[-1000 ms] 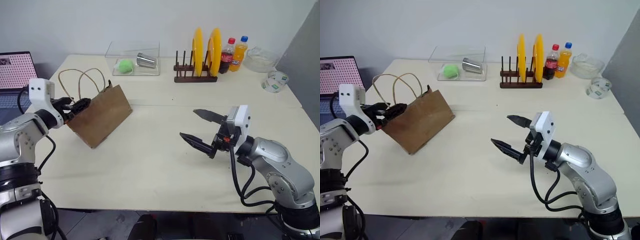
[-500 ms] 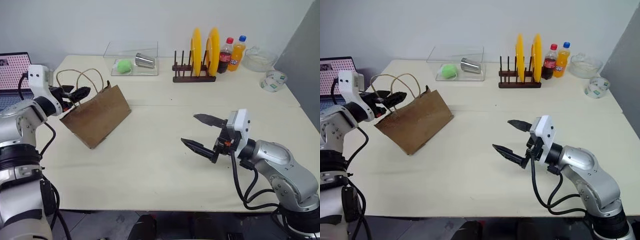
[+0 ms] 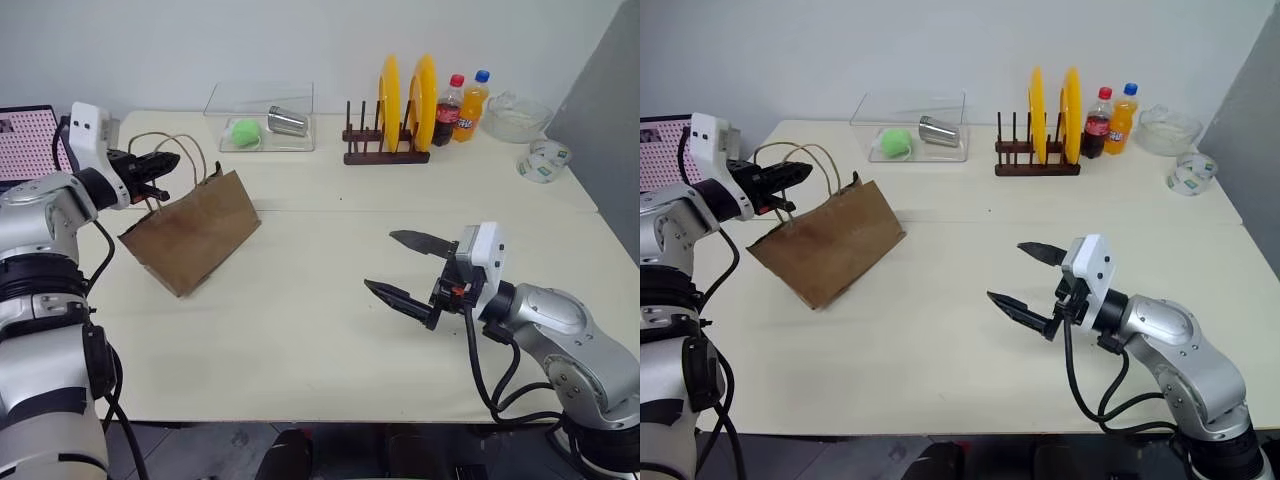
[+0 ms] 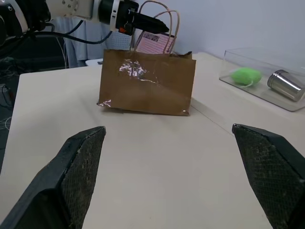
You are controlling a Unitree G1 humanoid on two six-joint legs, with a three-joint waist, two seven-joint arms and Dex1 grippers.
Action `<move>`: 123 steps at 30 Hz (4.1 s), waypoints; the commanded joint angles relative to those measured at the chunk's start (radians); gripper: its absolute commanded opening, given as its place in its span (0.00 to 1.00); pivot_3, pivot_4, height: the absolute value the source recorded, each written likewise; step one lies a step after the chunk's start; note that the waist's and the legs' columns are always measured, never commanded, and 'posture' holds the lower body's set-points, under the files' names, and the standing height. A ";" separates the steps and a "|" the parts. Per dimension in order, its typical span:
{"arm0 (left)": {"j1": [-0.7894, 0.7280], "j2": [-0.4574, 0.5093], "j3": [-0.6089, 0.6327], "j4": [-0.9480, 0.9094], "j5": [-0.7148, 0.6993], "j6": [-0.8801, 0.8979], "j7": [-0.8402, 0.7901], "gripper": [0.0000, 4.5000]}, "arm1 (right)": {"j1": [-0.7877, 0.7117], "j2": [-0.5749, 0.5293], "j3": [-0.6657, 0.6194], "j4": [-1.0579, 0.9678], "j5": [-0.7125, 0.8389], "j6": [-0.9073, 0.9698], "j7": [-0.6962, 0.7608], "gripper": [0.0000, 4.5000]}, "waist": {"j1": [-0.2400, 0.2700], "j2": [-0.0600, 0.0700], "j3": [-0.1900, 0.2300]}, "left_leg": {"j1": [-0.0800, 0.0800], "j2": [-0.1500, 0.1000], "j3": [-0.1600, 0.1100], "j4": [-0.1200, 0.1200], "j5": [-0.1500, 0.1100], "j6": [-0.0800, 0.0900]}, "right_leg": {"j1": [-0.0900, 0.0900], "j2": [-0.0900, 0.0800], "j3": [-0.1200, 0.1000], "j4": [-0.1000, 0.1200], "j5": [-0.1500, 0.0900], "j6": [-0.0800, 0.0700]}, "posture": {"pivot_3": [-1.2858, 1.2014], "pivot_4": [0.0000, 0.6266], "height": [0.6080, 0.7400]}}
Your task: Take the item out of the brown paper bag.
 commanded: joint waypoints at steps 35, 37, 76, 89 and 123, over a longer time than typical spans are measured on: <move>-0.638 -0.412 -0.133 0.523 0.271 -0.477 -0.261 0.00 | 0.326 0.018 -0.085 -0.378 0.039 0.115 -0.421 1.00 | -0.008 -0.009 0.006 | -0.003 -0.002 0.000 0.005 0.000 0.001 | -0.001 0.000 0.000 0.003 0.000 0.000 | 0.52 0.24 1.00; -0.634 -0.445 -0.136 0.528 0.277 -0.492 -0.267 0.00 | 0.347 0.018 -0.082 -0.380 0.038 0.097 -0.441 1.00 | -0.007 -0.009 0.006 | -0.003 -0.002 0.000 0.005 0.000 0.001 | -0.001 0.000 0.000 0.003 0.000 0.000 | 0.52 0.24 1.00; -0.564 -0.578 -0.182 0.557 0.465 -0.687 -0.023 0.00 | 0.473 -0.035 0.046 -0.380 -0.090 -0.047 -0.658 1.00 | -0.006 -0.011 0.007 | -0.003 -0.003 0.000 0.013 0.000 0.001 | -0.001 0.000 0.001 0.010 0.000 0.001 | 0.52 0.24 1.00; -0.511 -0.547 -0.183 0.556 0.474 -0.668 -0.001 0.04 | 0.396 -0.005 0.033 -0.380 -0.101 0.025 -0.632 1.00 | -0.006 -0.011 0.007 | -0.003 -0.003 0.000 0.013 0.000 0.001 | -0.001 0.000 0.001 0.011 0.000 0.001 | 0.52 0.24 1.00; -0.005 -0.289 0.013 -0.076 0.119 -0.356 -0.201 0.71 | -0.030 -0.062 -0.102 -0.044 -0.010 0.094 -0.308 1.00 | -0.028 -0.010 0.007 | -0.001 -0.001 0.000 0.014 0.000 0.001 | -0.001 0.000 0.002 0.015 0.000 0.001 | 0.52 0.24 1.00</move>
